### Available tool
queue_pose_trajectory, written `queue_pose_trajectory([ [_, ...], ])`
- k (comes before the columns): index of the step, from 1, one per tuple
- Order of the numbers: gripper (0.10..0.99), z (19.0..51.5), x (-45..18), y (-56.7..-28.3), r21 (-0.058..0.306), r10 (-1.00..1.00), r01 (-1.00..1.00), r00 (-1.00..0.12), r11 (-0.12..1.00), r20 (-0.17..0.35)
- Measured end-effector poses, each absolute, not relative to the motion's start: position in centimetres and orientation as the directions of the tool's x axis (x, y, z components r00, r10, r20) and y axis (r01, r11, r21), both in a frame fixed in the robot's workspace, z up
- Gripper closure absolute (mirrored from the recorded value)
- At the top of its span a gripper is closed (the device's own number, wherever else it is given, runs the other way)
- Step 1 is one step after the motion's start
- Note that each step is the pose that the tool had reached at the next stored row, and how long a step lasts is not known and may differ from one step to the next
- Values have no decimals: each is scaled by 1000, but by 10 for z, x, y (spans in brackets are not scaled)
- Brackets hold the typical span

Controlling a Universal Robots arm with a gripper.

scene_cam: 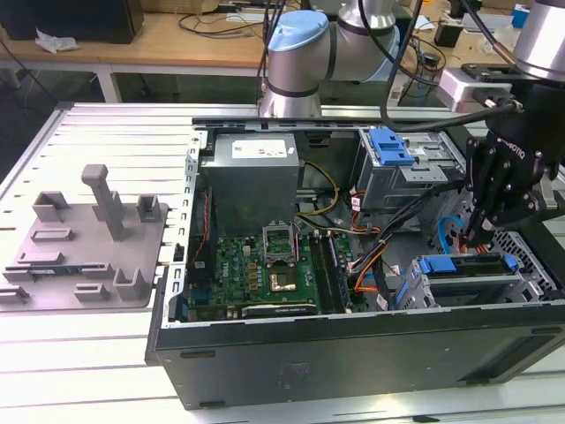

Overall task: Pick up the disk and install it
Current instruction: 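Insert the second disk wire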

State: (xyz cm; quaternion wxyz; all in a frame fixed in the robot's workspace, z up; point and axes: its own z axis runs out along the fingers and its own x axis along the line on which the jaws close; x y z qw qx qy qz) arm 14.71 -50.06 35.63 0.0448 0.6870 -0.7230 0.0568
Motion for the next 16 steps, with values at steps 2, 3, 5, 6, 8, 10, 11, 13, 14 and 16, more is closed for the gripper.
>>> queue_pose_trajectory([
  [2, 925, 356, 148, -503, -19, -988, -998, -54, 52, 143],
  [3, 925, 356, 148, -505, -19, -989, -998, -56, 54, 138],
  [5, 925, 356, 148, -508, -18, -990, -998, -57, 55, 129],
  [6, 925, 356, 148, -508, -18, -990, -998, -57, 55, 129],
  [8, 925, 356, 148, -508, -18, -990, -998, -57, 55, 129],
  [10, 925, 356, 148, -510, -18, -992, -998, -57, 55, 112],
  [11, 925, 356, 148, -511, -17, -993, -998, -57, 55, 106],
  [13, 925, 356, 148, -516, -17, -994, -998, -57, 55, 92],
  [14, 925, 356, 148, -518, -17, -994, -998, -57, 55, 92],
  [16, 925, 356, 148, -519, -17, -994, -998, -57, 55, 92],
])
